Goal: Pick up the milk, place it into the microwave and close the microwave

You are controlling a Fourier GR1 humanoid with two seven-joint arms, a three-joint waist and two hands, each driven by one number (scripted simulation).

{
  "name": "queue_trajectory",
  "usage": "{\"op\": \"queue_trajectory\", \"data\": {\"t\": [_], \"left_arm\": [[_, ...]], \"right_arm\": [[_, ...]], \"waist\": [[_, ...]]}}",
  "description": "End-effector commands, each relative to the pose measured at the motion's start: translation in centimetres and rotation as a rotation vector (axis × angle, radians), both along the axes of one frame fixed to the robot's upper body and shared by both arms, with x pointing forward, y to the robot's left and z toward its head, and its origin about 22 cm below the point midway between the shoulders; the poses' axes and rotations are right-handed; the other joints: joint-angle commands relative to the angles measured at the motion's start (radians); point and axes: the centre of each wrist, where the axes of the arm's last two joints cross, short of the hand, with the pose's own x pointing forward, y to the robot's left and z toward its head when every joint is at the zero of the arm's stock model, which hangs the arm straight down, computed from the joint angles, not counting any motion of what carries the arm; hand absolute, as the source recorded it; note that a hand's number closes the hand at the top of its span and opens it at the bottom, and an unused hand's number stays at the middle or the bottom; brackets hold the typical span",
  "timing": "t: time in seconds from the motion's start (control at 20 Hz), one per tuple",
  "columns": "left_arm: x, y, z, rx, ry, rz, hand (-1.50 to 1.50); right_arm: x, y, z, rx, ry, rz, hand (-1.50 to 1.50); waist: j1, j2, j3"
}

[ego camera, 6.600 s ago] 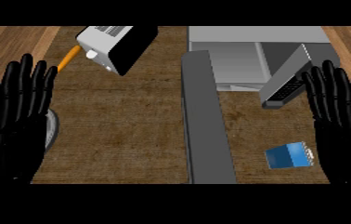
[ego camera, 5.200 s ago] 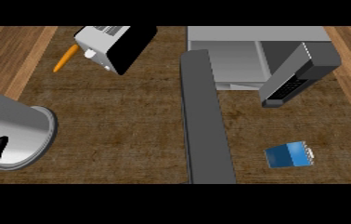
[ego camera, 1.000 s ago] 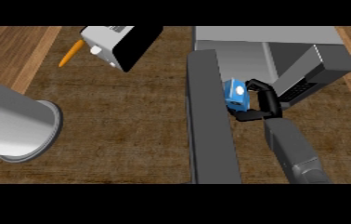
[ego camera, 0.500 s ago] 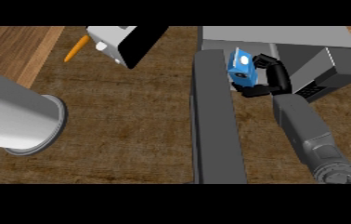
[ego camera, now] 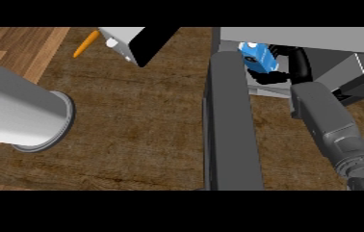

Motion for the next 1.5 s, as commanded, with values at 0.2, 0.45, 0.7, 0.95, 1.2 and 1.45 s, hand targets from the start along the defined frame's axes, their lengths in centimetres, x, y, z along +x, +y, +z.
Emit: {"op": "queue_trajectory", "data": {"t": [0.2,0.45,0.7,0.95,1.2,1.45], "left_arm": [[1.1,0.1,0.1,-0.016,-0.016,-0.021,-1.50],[1.5,0.3,0.6,0.022,-0.022,-0.036,-1.50],[2.0,0.4,0.8,0.019,-0.034,-0.040,-1.50],[2.5,0.6,0.7,0.025,-0.034,-0.045,-1.50],[2.6,0.6,1.1,0.051,-0.026,-0.044,-1.50],[2.7,1.0,1.3,0.077,-0.028,-0.036,-1.50]], "right_arm": [[0.7,-1.5,1.9,-0.066,-0.022,-0.105,1.50],[1.0,-1.6,2.6,-0.055,-0.025,-0.159,1.50],[0.8,-2.9,2.8,-0.062,-0.045,-0.183,1.50],[1.0,-3.8,4.0,-0.075,-0.051,-0.201,1.50],[1.1,-4.1,4.4,-0.077,-0.053,-0.231,1.50],[0.9,-5.5,5.0,-0.078,-0.062,-0.232,1.50]], "waist": [[0.026,0.021,0.002],[0.050,0.031,0.003],[0.054,0.042,0.006],[0.064,0.050,0.005],[0.086,0.058,0.007],[0.086,0.055,0.008]]}}
